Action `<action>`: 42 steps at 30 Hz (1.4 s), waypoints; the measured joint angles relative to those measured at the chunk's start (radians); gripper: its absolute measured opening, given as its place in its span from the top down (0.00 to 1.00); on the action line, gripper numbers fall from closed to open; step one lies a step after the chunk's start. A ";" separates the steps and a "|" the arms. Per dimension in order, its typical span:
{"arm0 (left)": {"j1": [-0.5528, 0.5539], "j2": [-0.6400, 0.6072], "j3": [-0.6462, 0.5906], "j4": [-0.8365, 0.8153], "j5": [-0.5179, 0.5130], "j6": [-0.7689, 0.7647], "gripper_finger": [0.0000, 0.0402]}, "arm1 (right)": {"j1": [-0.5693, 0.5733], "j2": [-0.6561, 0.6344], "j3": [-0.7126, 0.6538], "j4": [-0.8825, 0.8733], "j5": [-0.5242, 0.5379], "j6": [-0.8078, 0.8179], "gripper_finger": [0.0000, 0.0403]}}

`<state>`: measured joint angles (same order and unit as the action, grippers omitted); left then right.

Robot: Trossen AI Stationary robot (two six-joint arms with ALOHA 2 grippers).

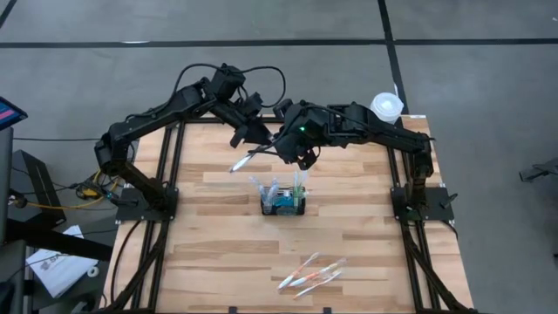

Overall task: Pick & Place toothbrushing station
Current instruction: Put the purple toothbrush into the black wire organizer

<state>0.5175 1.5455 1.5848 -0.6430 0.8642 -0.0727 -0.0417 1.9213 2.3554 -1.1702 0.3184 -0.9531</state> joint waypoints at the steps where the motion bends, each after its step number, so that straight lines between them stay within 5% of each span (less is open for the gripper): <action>1: 0.000 0.000 0.000 0.000 0.000 0.010 0.74 | 0.001 0.000 0.000 0.000 0.000 0.000 1.00; 6: 0.000 0.001 0.000 0.000 -0.020 0.044 0.96 | 0.003 -0.001 0.000 0.009 0.000 0.000 1.00; 17: 0.001 0.001 0.001 0.017 -0.034 0.068 0.97 | 0.014 -0.007 -0.001 0.014 0.125 0.087 0.97; 28: 0.029 0.000 0.000 0.000 -0.021 0.078 0.98 | -0.001 -0.110 -0.001 -0.100 0.302 0.299 0.56; 32: 0.034 -0.011 -0.001 0.035 -0.186 0.114 0.98 | -0.019 -0.178 -0.001 -0.144 0.359 0.444 0.40; 34: 0.025 -0.026 -0.001 0.111 -0.276 0.142 0.98 | -0.030 -0.214 0.002 -0.164 0.371 0.547 0.37; 42: 0.005 -0.110 -0.019 0.527 -0.344 0.149 0.98 | -0.056 -0.338 0.000 -0.376 0.363 0.866 0.37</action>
<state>0.5227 1.4359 1.5659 -0.1165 0.5199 0.0766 -0.0974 1.5834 2.3550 -1.5465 0.6811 -0.0872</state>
